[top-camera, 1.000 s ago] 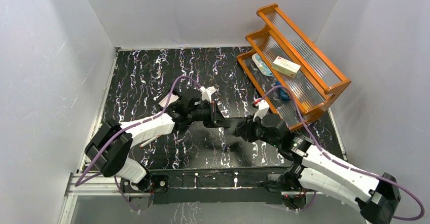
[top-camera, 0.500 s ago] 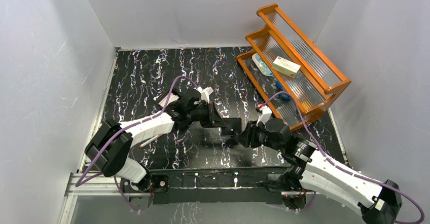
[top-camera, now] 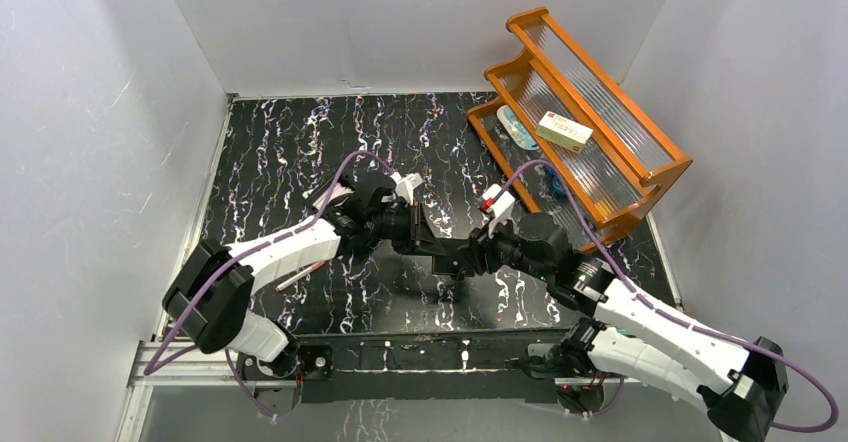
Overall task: Put the credit cards into the card holder
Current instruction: Open the card holder at the center of the board.
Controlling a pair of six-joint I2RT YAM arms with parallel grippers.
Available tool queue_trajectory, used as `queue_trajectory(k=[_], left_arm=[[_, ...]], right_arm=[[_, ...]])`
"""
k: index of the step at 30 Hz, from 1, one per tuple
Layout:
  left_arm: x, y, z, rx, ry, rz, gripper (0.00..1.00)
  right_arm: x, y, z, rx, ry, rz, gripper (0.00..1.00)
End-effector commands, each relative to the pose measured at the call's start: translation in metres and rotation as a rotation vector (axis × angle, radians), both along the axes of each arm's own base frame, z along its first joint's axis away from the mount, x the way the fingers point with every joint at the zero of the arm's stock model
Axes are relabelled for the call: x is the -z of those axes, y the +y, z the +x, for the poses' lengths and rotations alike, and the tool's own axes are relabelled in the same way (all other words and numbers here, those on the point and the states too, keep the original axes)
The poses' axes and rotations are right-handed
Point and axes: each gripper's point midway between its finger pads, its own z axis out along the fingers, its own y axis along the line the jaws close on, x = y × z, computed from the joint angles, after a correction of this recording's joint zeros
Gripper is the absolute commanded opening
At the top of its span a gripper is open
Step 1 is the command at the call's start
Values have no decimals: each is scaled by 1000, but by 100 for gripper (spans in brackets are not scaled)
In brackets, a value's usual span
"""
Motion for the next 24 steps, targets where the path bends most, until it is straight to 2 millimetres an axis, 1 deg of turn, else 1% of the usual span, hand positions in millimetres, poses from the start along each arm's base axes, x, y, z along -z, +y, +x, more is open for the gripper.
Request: queue_trajectory(k=[1,4,5,7,9,12,15,18,22,24], left_arm=[[-57,-6,-12,56,-7,-143,0],[-67,-8,-15,77,-2,-163,0],[-68,-7,-14,78,1,-161,0],[-79,-4,-15,72,-9,-169,0],[-82,-3,-14,61,3,-169,0],[-84,-3,-12,43,25,-173,0],[-85,-3,-12,31,48,-183,0],[-83,-4,-12,26,79,-196,0],[-84,-6,-13,13,116,-229,0],[-84,-5,-13,12,118,-226,0]], right_arm=[[-28,22,3,-214,-260,-43,50],[-25,26,-3,-280,-302,-51,49],[-24,27,-7,-312,-319,-44,49],[-23,30,-19,-387,-349,-22,49],[-21,33,-30,-438,-359,-2,49],[-16,32,-35,-458,-368,-19,51],[-11,29,-32,-443,-391,-71,58],[-11,28,-24,-406,-426,-133,59],[-10,31,-18,-375,-480,-218,62],[-12,29,-8,-302,-517,-258,58]])
